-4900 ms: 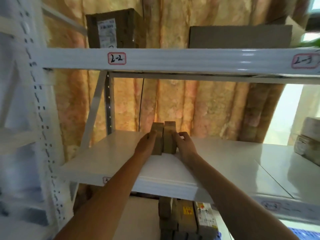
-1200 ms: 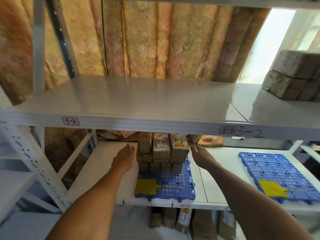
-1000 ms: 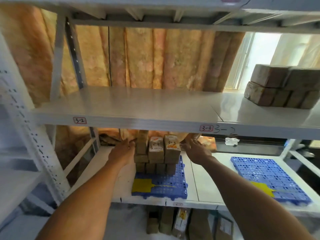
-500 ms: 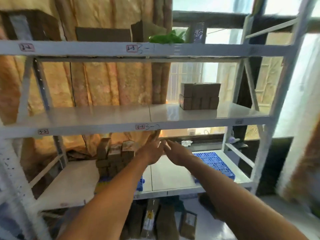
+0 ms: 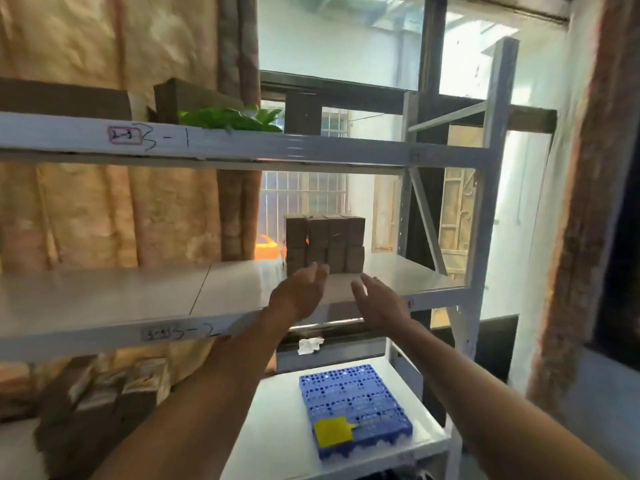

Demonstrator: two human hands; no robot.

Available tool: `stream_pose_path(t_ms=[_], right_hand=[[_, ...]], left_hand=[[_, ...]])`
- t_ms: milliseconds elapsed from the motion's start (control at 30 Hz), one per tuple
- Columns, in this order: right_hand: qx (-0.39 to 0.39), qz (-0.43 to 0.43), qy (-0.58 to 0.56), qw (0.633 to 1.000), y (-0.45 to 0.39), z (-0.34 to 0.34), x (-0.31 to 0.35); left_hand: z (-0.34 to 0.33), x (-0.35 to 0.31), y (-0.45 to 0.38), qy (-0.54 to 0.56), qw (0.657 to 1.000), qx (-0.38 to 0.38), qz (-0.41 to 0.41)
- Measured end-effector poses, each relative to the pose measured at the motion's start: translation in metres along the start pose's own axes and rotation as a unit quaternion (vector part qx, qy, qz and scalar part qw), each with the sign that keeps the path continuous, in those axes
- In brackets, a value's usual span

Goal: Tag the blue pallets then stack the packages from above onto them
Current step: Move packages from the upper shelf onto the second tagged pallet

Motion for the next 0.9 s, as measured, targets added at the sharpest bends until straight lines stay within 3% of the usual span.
stream_pose_path(t_ms=[200,267,433,600,700,900], right_hand=[[-0.087,0.007,-0.037,0.996,-0.09,-0.011,-0.03],[-0.111,0.022,-0.042,0.993,-0.113,-0.014,-0.022],[-0.161,0.075,-0.059,0.982,-0.167,-0.023,0.026],[-0.132,0.076,-0.069,0.986,-0.204,-0.041,0.06],[-0.121,0.063,-0.063,0.989,-0.217,-0.055,0.063],[-0.141,0.025,-0.216,0.966,-0.227,-0.055,0.054]], left_hand=[[0.033,0.044,-0.082,0.053,0.966,-0.24,0.084],[0.04,0.06,-0.103,0.078,0.953,-0.274,0.105],[0.038,0.08,-0.155,0.177,0.942,-0.269,0.095],[0.023,0.082,-0.187,0.24,0.936,-0.24,0.087],[0.021,0.082,-0.199,0.249,0.935,-0.235,0.098],[0.028,0.069,-0.2,0.207,0.935,-0.273,0.092]])
Point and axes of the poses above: each hand's wrist, its own y-axis away from the middle knuckle, its own z-axis out of the back of the hand, x = y × z, the point moved 7 cm from there along -y, towards the middle knuckle, and after that the axes turned 6 degrees about y, right-handed, at the moved point
